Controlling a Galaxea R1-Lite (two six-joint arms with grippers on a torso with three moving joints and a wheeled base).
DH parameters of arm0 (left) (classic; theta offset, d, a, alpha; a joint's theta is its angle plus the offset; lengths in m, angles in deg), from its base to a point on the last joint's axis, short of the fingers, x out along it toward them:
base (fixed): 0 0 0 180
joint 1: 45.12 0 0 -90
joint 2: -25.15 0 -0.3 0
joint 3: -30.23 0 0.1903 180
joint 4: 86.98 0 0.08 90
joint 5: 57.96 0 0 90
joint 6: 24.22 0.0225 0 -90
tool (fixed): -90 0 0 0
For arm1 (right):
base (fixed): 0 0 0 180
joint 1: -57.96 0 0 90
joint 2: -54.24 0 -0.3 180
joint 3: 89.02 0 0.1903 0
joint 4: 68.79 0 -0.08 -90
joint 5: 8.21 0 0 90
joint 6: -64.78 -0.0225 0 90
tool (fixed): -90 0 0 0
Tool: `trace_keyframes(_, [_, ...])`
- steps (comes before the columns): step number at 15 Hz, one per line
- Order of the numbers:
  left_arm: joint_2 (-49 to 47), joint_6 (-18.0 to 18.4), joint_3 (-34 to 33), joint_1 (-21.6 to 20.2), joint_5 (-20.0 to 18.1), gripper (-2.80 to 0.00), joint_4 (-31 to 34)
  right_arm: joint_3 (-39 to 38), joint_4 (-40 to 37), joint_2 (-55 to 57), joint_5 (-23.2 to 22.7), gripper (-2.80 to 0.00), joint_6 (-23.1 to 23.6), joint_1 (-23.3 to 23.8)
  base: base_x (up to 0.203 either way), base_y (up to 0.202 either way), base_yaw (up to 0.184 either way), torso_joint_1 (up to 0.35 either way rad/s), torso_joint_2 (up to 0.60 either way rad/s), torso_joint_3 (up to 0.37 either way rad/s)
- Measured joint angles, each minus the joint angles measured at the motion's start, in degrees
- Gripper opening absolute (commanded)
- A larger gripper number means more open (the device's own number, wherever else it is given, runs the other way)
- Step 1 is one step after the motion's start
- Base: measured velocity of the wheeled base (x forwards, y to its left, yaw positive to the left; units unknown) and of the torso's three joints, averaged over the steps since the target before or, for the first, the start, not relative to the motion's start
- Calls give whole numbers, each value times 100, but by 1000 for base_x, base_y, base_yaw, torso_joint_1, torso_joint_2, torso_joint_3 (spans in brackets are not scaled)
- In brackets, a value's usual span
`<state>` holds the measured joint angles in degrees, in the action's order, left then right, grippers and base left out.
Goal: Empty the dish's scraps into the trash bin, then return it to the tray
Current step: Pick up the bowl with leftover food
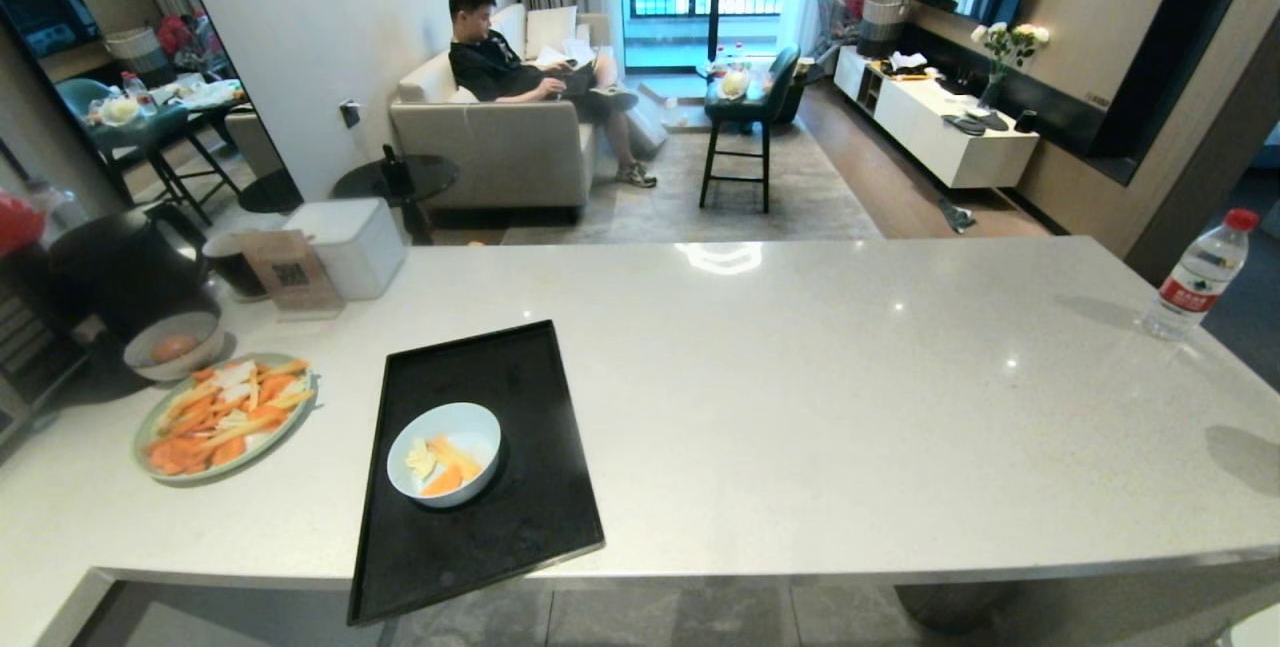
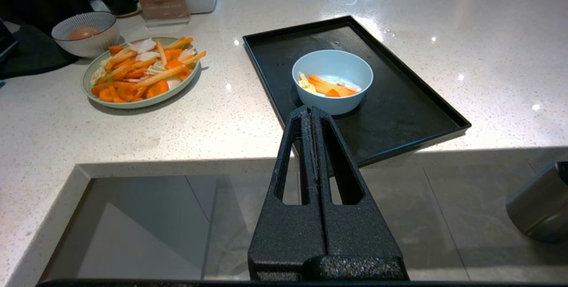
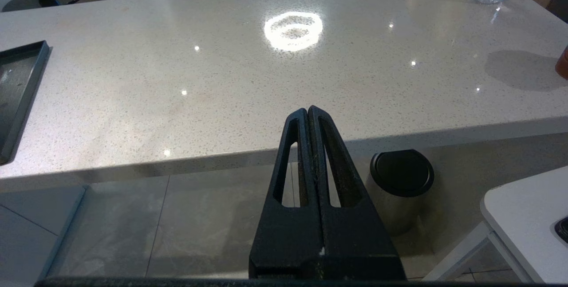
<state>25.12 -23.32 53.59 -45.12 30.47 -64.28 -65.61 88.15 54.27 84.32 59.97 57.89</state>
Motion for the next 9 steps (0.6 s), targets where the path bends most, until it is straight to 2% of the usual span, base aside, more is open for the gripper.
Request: trace_keyframes(9, [0,-2,0,0,-1,-280,-1,0,2,0,0,-280,0,0,0,0,0,0,0,0])
